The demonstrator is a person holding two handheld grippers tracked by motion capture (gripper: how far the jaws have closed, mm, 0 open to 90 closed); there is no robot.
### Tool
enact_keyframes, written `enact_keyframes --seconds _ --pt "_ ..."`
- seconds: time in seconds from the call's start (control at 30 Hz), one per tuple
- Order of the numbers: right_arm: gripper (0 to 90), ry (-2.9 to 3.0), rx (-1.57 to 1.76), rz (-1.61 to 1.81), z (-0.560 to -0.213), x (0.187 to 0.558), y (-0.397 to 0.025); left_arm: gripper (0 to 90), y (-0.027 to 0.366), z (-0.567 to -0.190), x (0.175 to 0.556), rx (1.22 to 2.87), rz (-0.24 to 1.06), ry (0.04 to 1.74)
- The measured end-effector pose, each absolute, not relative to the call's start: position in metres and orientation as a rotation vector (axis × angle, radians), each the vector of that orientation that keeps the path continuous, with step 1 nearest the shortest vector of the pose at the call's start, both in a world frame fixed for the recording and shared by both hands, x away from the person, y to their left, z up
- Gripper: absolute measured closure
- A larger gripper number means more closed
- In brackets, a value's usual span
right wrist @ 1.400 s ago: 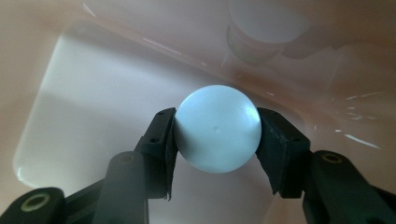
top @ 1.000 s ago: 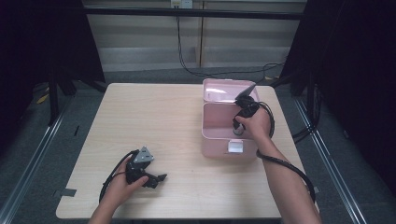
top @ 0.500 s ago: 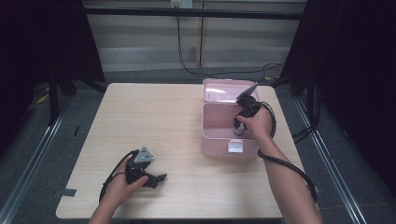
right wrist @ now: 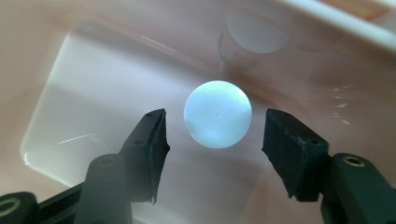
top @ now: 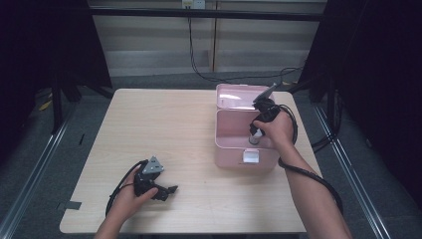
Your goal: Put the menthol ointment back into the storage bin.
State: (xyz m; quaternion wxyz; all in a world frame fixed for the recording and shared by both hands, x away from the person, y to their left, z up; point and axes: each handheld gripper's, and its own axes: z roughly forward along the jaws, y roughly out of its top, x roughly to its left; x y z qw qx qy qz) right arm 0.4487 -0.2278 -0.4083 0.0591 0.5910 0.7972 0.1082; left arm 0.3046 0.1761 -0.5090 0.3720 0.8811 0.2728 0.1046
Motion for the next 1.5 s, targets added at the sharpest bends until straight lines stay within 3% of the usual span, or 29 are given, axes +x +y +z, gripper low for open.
enact_keyframes --seconds 0.8,1.5 --pt "22.6 2.494 1.658 0.356 -0.366 0.431 -0.227 5.7 0.176 -0.509 0.304 2.263 0.264 0.699" --pt "19.7 2.571 1.561 0.403 -0.334 0.405 -0.241 5.7 0.176 -0.509 0.305 2.262 0.261 0.695"
